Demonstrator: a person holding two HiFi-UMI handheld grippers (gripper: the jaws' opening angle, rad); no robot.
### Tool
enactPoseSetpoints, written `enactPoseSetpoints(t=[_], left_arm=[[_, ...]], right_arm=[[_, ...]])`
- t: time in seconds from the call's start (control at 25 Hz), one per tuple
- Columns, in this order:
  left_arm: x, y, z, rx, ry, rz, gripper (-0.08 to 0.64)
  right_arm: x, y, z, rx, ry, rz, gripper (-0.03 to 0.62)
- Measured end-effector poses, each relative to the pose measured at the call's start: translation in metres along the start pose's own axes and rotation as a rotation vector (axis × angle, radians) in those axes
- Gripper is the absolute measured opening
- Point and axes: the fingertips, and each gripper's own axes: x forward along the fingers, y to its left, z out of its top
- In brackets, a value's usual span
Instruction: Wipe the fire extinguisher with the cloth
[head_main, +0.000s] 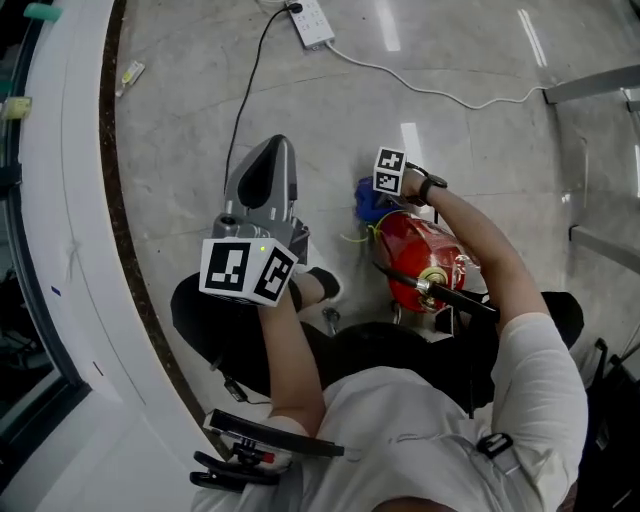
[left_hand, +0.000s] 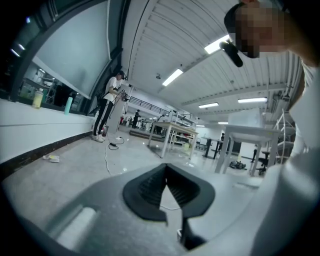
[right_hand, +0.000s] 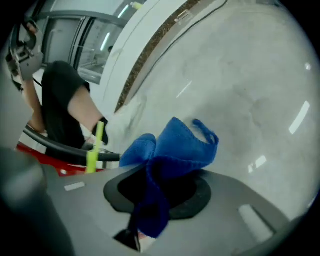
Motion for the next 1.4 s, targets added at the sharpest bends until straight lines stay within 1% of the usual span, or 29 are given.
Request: enactPoseSetpoints(t=[0.08,0.16,0.2,0.24,0.28,0.36,0.4,0.44,0.52,0.56,0.64,0.68,0.72,0.8,0.84,0.96,1.04,1.12,1.24,1.32,1.4], left_arm=[[-0.006,-0.003,-0.007,-0.013,-0.005,0.019,0.000],[-0.013,-0.009,-0.007,-0.006,-0.010,0.016,0.000],[-0.018,-0.015,-0.005,0.001,-0.015,0.008,0.000],[-0.025,-0.022,-0.002,0.009,-0.024,-0.004,0.000],[-0.033,-0.030,0.001,0.022,-0.037,-0.019,0.000],[-0.054,-0.049,0.009,0.063,-0.067,-0.043,0.000],[-0.066,-0.059,0.013,0.087,-0.079,-0.052,0.000],[-0.077,-0.070,0.017,0.107,-0.091,-0.061,0.000],[-0.098,-0.093,0.025,0.132,-0.133,-0.089,0.000],[-0.107,-0.105,0.030,0.141,-0.162,-0.106,0.000],[-0.135,-0.133,0.040,0.157,-0.209,-0.130,0.000],[-0.153,-0.146,0.043,0.161,-0.223,-0.135,0.000],[-0.172,-0.160,0.044,0.160,-0.233,-0.138,0.000],[-0.207,-0.189,0.039,0.159,-0.244,-0.151,0.000],[-0.224,-0.204,0.034,0.161,-0.248,-0.160,0.000],[-0.273,-0.251,0.015,0.179,-0.268,-0.189,0.000],[-0.304,-0.279,0.003,0.187,-0.278,-0.211,0.000],[-0.336,-0.305,-0.012,0.192,-0.278,-0.233,0.000],[-0.381,-0.339,-0.028,0.201,-0.280,-0.255,0.000],[-0.406,-0.354,-0.032,0.235,-0.291,-0.248,0.000],[-0.427,-0.362,-0.030,0.274,-0.304,-0.238,0.000]], right_arm=[[0.007,-0.018,-0.009,-0.051,0.023,-0.083,0.098],[-0.002,-0.017,-0.006,-0.127,0.013,-0.131,0.103],[-0.012,-0.012,-0.001,-0.149,-0.028,-0.153,0.103],[-0.027,-0.005,0.004,-0.151,-0.105,-0.173,0.104],[-0.048,0.005,0.011,-0.139,-0.214,-0.192,0.104],[-0.104,0.031,0.023,-0.106,-0.464,-0.243,0.104],[-0.139,0.044,0.024,-0.094,-0.579,-0.289,0.104],[-0.178,0.057,0.019,-0.084,-0.689,-0.355,0.104],[-0.262,0.085,-0.006,-0.070,-0.921,-0.522,0.104],[-0.302,0.108,-0.023,-0.072,-1.045,-0.605,0.104],[-0.357,0.171,-0.064,-0.094,-1.270,-0.742,0.104],[-0.369,0.209,-0.084,-0.113,-1.353,-0.795,0.106],[-0.372,0.247,-0.102,-0.140,-1.409,-0.842,0.107],[-0.361,0.323,-0.132,-0.202,-1.470,-0.924,0.109],[-0.350,0.358,-0.145,-0.224,-1.497,-0.951,0.109],[-0.305,0.453,-0.179,-0.258,-1.620,-0.984,0.110],[-0.270,0.504,-0.194,-0.268,-1.701,-1.001,0.110],[-0.232,0.545,-0.203,-0.268,-1.743,-1.044,0.110],[-0.180,0.592,-0.218,-0.245,-1.776,-1.162,0.109],[-0.151,0.618,-0.225,-0.234,-1.796,-1.220,0.109],[-0.125,0.640,-0.224,-0.213,-1.777,-1.275,0.109]])
